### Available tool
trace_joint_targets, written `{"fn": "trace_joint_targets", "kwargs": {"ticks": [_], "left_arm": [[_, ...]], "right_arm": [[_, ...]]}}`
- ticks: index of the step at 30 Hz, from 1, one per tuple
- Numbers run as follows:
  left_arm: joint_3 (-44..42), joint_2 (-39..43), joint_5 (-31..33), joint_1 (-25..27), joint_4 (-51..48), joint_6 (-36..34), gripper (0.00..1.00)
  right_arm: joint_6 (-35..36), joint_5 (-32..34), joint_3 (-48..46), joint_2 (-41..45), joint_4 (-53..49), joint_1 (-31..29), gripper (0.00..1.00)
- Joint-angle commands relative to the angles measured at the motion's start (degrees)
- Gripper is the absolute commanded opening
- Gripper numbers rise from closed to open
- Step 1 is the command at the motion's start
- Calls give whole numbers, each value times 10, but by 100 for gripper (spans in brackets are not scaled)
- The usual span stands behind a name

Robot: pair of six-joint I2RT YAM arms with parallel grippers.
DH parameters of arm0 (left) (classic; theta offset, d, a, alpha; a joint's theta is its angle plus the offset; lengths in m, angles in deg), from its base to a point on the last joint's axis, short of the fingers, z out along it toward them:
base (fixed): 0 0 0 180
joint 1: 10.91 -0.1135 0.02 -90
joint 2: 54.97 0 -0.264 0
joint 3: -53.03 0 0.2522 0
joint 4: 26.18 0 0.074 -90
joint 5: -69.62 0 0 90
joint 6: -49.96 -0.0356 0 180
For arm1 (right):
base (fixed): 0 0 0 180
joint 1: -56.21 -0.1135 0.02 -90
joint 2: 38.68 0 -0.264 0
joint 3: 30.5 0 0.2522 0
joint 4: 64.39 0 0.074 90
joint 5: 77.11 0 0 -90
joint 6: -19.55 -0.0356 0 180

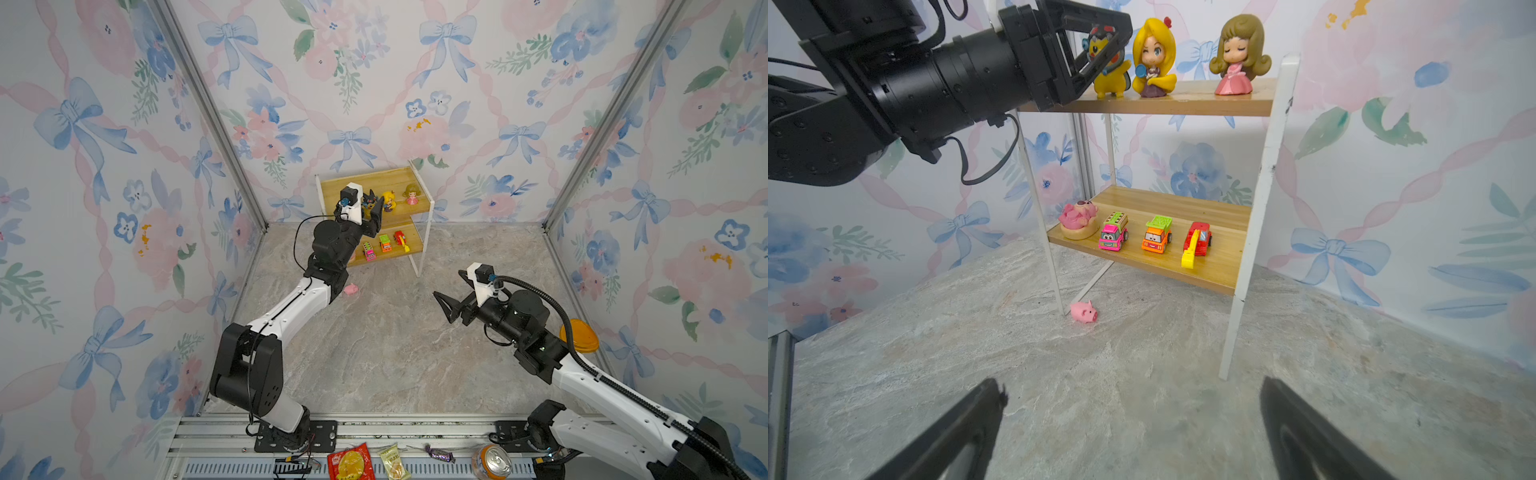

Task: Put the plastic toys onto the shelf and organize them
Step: 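Lower the figure onto the top shelf and open the left gripper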

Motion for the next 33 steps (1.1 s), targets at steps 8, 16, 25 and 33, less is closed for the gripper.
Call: {"fn": "trace_joint_targets", "kwargs": {"ticks": [8,16,25,33], "left_arm": [[19,14,-11,-5,14,-14,74],[28,27,-9,-5,15,-26,82],[27,65,-1,-4,22,-32,98],[-5,165,78,-6,7,7,98]], "right_arm": [[-11,-15,26,-5,13,4,99],[-12,-10,35,-8,7,1,99],[-5,3,53,-14,-5,-7,97],[32,32,70,-37,-15,-51,97]]}}
